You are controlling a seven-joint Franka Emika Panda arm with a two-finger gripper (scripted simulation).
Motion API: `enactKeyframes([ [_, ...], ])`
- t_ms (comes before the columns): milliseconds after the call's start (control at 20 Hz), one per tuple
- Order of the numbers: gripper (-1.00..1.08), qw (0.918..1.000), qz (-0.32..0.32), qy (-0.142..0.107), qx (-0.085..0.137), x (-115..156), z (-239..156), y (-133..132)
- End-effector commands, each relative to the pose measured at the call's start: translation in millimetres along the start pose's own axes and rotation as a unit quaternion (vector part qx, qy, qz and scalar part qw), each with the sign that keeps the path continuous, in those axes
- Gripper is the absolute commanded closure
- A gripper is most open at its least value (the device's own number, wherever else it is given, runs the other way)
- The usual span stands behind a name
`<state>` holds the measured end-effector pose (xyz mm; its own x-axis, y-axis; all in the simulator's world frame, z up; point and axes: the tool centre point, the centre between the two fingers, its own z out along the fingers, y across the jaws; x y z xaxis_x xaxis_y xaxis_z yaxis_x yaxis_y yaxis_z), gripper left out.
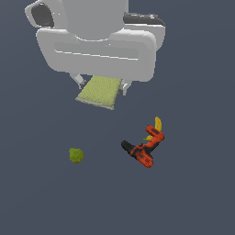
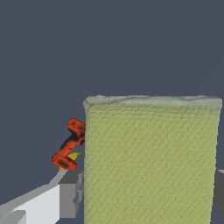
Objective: Pick up a designated object from a clutter of objects.
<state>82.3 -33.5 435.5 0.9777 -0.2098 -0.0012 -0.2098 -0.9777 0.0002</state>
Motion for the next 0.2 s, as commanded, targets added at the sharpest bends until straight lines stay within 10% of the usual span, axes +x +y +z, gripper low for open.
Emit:
enactKeyframes([
  [0,1.08,1.0,0.0,0.001,0.0,1.0,-2.8,-0.8],
  [150,1.08,1.0,0.0,0.001,0.0,1.3,-2.6,-0.7],
])
